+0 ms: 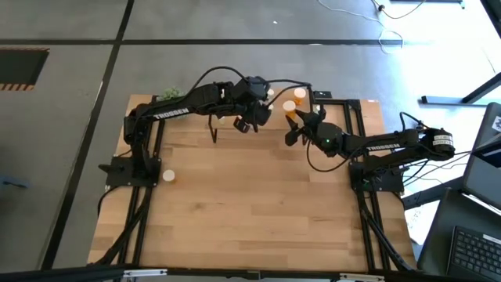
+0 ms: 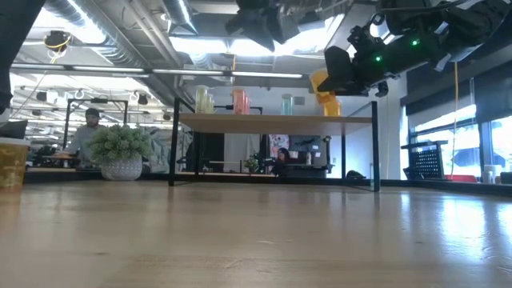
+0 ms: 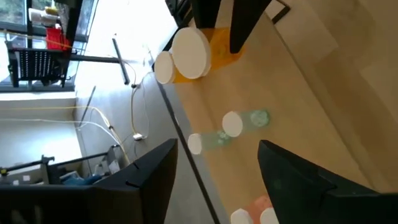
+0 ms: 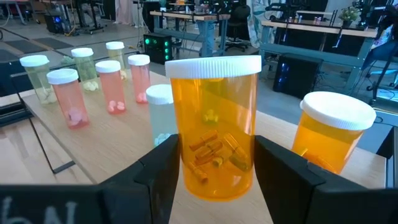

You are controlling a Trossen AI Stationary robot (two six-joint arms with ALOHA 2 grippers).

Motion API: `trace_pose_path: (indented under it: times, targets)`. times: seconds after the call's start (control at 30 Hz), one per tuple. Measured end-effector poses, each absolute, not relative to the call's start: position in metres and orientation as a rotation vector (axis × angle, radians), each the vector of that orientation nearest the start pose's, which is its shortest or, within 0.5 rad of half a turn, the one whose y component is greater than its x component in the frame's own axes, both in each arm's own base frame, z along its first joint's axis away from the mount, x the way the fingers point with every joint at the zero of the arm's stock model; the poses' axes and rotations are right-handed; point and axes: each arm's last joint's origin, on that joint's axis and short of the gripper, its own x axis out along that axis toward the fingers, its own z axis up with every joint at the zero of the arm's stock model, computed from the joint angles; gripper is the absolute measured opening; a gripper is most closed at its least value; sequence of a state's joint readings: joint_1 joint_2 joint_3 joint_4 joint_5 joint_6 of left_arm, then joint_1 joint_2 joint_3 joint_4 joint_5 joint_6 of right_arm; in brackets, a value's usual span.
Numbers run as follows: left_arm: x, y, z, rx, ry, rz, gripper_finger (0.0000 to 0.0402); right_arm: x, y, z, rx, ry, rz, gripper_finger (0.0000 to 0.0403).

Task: Pick and place medicine bottles onto shelf by color
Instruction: Put the right orange pill bottle on the shelf aligned with the other orange pill bottle

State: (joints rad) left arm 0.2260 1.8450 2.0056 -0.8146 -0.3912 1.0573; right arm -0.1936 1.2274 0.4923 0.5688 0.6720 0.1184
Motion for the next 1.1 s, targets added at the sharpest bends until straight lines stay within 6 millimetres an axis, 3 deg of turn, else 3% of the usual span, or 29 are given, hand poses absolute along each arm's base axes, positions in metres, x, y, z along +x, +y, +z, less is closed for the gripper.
trace_pose_path:
  times: [1.1]
  targets:
    - [0.3863, 0.1005, 0.3992, 1.034, 0.914, 0.206, 0.0226, 0.2344, -0.0641, 0.2173, 0.074, 0.114, -0.868, 0.0196]
